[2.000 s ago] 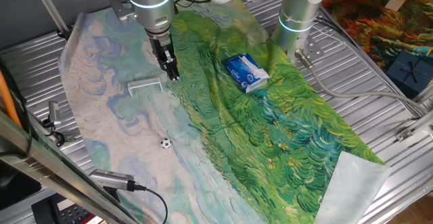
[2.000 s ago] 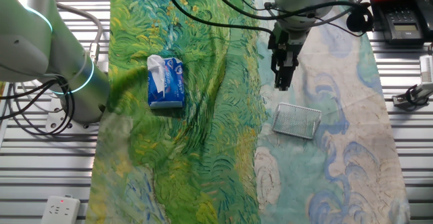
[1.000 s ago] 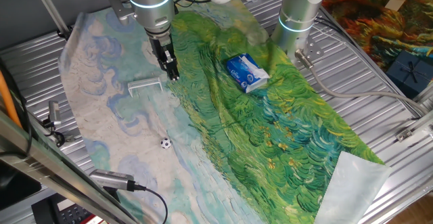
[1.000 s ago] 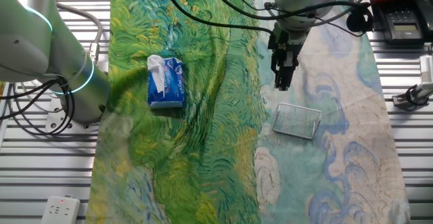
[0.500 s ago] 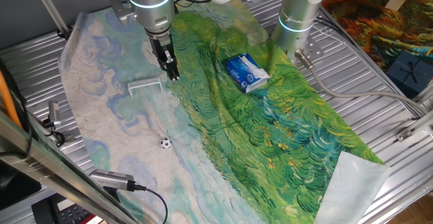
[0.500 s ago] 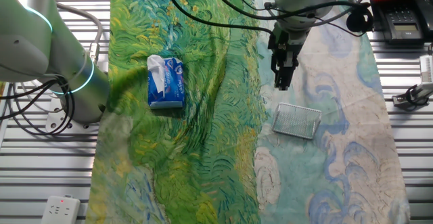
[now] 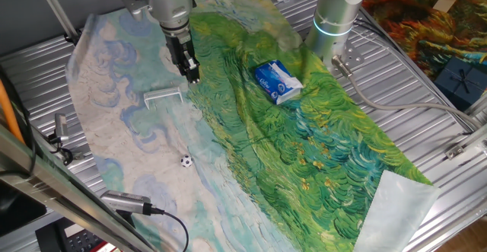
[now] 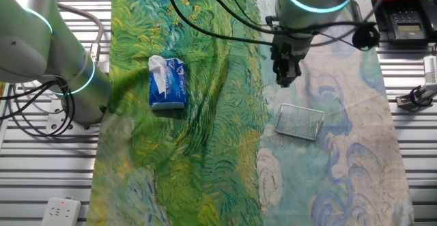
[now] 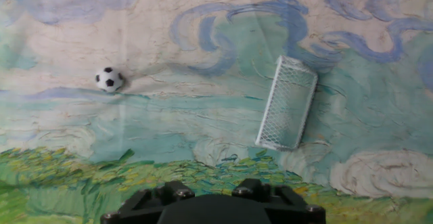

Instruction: Push the soccer ball into the goal

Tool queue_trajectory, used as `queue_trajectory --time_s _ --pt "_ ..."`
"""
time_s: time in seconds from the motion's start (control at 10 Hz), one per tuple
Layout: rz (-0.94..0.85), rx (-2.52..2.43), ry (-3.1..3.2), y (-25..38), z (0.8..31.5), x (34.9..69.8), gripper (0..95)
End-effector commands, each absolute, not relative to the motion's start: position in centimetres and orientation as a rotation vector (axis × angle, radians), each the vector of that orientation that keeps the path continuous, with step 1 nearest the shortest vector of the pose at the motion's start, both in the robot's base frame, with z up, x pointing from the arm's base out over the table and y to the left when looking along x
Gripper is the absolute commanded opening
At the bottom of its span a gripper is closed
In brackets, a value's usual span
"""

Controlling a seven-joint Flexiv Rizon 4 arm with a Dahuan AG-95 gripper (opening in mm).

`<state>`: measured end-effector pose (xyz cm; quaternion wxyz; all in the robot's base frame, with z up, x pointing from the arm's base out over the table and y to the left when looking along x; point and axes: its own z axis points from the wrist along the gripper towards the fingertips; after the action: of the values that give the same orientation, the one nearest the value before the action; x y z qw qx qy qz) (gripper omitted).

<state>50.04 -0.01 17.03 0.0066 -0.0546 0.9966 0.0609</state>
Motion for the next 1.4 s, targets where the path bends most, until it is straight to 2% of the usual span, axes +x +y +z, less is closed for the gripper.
queue_trajectory --time_s 0.1,1.4 --pt "0.193 -0.168 3.117 0.03 17.07 50.00 0.0" --pt "0.184 -0.168 3.119 0.04 17.11 50.00 0.0"
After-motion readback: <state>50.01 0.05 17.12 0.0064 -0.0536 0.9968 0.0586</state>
